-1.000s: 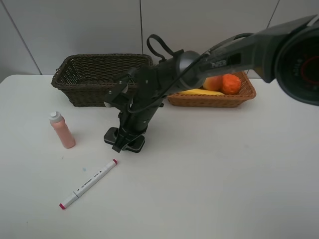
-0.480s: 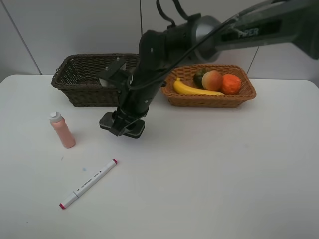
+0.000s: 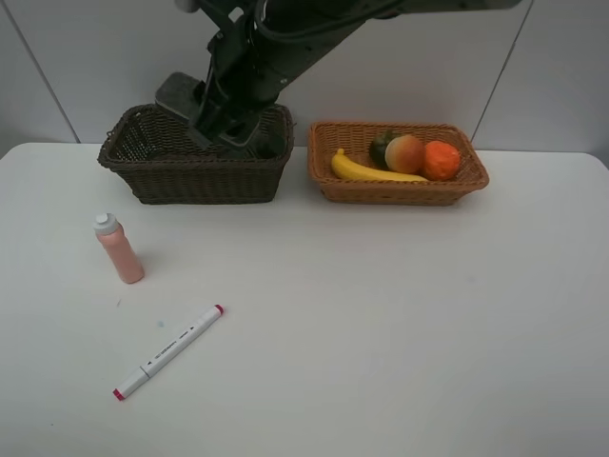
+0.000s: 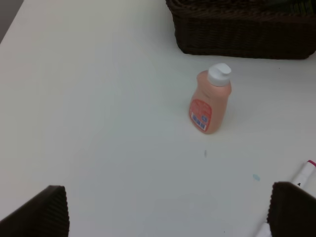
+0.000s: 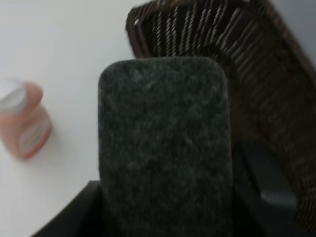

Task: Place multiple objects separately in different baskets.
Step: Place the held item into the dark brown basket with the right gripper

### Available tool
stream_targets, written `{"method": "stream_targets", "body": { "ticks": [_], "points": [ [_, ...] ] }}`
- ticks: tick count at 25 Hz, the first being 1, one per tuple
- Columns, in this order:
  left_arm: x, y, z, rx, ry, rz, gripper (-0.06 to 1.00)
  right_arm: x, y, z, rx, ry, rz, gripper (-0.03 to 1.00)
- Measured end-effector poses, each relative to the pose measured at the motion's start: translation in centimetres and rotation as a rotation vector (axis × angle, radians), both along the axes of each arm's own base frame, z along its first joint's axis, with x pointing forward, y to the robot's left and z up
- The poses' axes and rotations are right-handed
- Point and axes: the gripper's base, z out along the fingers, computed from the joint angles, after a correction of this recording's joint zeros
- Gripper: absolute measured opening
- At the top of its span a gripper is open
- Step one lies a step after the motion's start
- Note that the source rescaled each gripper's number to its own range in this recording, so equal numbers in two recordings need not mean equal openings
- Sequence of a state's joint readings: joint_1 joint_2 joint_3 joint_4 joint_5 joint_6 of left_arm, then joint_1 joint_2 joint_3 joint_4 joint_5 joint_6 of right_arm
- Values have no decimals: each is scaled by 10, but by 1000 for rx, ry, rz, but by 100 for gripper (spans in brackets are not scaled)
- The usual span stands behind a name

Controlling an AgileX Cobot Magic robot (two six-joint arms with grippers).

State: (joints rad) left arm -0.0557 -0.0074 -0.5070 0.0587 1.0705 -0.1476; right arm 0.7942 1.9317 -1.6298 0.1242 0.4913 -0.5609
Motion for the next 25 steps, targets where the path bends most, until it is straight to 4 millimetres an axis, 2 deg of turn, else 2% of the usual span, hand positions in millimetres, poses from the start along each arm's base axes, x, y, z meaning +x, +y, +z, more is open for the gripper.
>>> {"method": "stream_targets", "body": {
  "ticks": [4, 8, 13, 18, 22, 25],
  "points": [
    [0, 0, 0, 0, 0, 0, 100, 14, 11, 20, 127, -94, -33, 33],
    [0, 0, 0, 0, 0, 0, 100, 40, 18, 27, 222, -136, -91, 33],
    [0, 0, 0, 0, 0, 0, 100, 77, 27, -2, 231, -127, -139, 33],
    [0, 0, 0, 0, 0, 0, 100, 104, 33, -51, 211, -99, -173, 33],
    [0, 0, 0, 0, 0, 0, 100, 113, 36, -80, 231, -75, -198, 33],
    [0, 0, 0, 0, 0, 0, 100, 115, 38, -90, 245, -75, -207, 33]
  ]
}}
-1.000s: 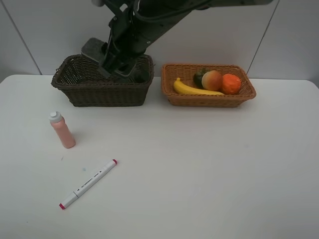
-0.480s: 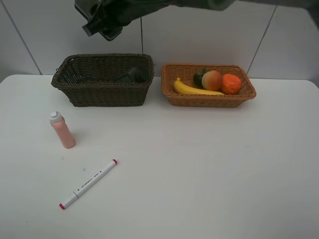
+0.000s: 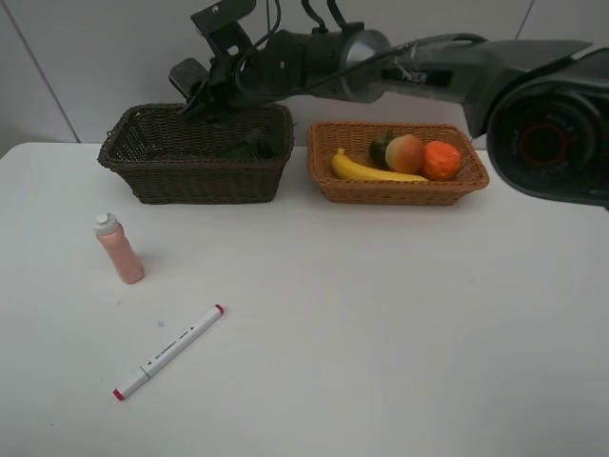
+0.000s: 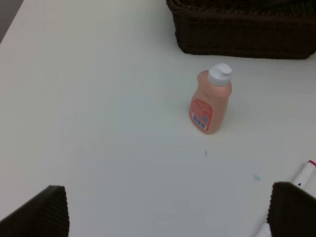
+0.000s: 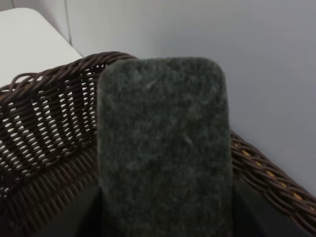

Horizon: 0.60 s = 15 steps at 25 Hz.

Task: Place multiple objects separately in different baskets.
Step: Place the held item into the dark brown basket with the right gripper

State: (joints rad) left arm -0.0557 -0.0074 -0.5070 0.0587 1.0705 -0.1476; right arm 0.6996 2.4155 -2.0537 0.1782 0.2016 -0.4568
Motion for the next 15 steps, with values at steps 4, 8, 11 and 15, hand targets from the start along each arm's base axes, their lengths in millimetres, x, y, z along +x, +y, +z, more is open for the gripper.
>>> {"method": "stream_targets", "body": {
  "ticks": [4, 8, 11, 15],
  "points": [
    [0, 0, 0, 0, 0, 0, 100, 1, 1, -7, 1, 0, -3, 33],
    [0, 0, 0, 0, 0, 0, 100, 2, 1, -10, 0, 3, -4, 33],
    [0, 0, 0, 0, 0, 0, 100, 2, 1, -9, 1, 1, -4, 33],
    [0, 0, 0, 0, 0, 0, 100, 2, 1, -9, 1, 1, -4, 33]
  ]
}}
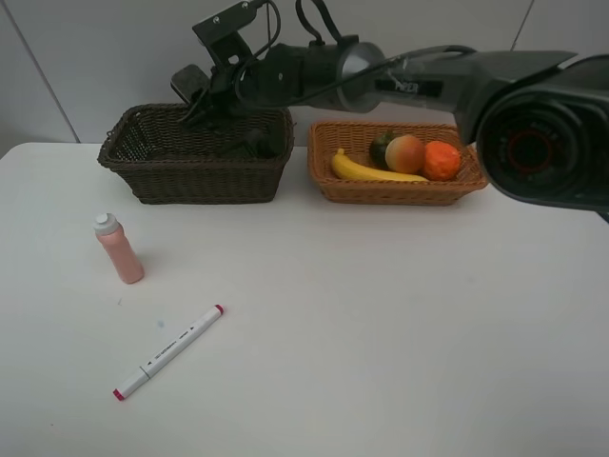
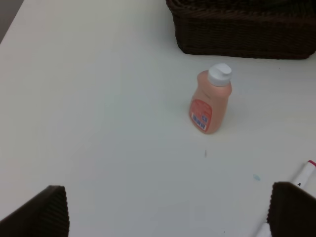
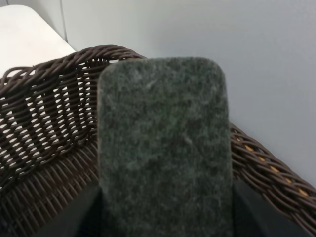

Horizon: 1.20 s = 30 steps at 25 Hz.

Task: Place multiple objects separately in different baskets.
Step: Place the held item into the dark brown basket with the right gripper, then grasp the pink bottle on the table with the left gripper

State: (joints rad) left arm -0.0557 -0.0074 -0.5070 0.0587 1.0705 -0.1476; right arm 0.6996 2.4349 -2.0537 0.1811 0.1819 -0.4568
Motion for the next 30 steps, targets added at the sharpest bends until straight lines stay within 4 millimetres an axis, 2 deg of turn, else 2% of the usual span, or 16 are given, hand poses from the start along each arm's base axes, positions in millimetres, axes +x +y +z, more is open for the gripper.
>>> {"method": "stream_targets", "body": {
  "ticks": [8, 9, 11, 12, 14, 16, 25, 27, 30],
  "points": [
    [0, 0, 0, 0, 0, 0, 100, 0, 0, 0, -1, 1, 0, 33],
    [0, 0, 0, 0, 0, 0, 100, 0, 0, 0, -1, 1, 0, 40],
    [0, 0, 0, 0, 0, 0, 100, 0, 0, 1, 4, -5, -1, 76],
    [0, 0, 0, 0, 0, 0, 100, 0, 0, 1, 5, -7, -1, 87],
    [0, 0, 0, 0, 0, 0, 100, 0, 0, 1, 5, -7, -2, 96],
    [0, 0, 0, 0, 0, 0, 100, 0, 0, 1, 5, -7, -2, 99],
    [0, 0, 0, 0, 0, 0, 100, -3, -2, 3, -29, 38, 11, 100],
    [0, 0, 0, 0, 0, 0, 100, -8, -4, 14, -51, 66, 23, 100],
    [0, 0, 0, 0, 0, 0, 100, -20, -12, 48, -82, 110, 46, 100]
  ]
}}
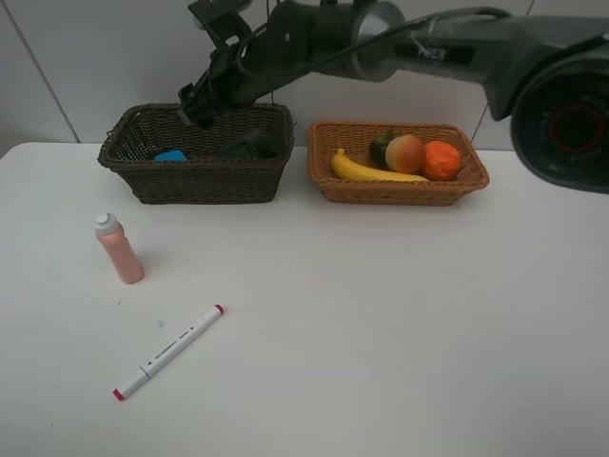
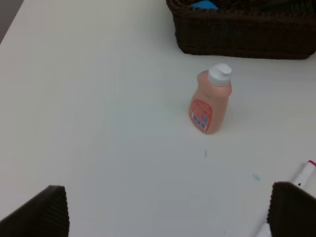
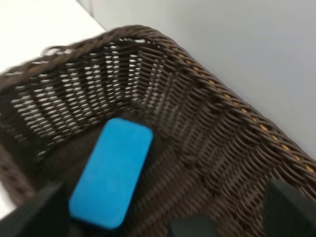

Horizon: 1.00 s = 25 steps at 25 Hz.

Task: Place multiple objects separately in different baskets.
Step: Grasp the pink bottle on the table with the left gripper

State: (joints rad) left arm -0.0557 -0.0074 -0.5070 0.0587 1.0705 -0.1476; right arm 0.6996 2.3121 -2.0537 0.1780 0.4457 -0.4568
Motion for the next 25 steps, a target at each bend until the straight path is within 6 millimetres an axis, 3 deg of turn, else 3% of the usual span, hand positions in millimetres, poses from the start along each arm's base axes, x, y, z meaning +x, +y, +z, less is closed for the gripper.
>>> {"method": "stream_targets", "body": {
  "ticks": [8, 15, 18, 21, 25],
  "points": [
    [0, 0, 0, 0, 0, 0, 100, -46, -40, 98, -100, 105, 55, 100],
    [0, 0, 0, 0, 0, 0, 100, -91, -100, 169, -261, 151, -54, 100],
    [0, 0, 0, 0, 0, 0, 100, -110, -121, 199, -236, 121, -120, 100],
    [0, 0, 0, 0, 0, 0, 100, -133, -140, 220, -186, 107, -161, 100],
    [0, 0, 0, 0, 0, 0, 100, -165, -170, 233, -170, 94, -213, 100]
  ]
}}
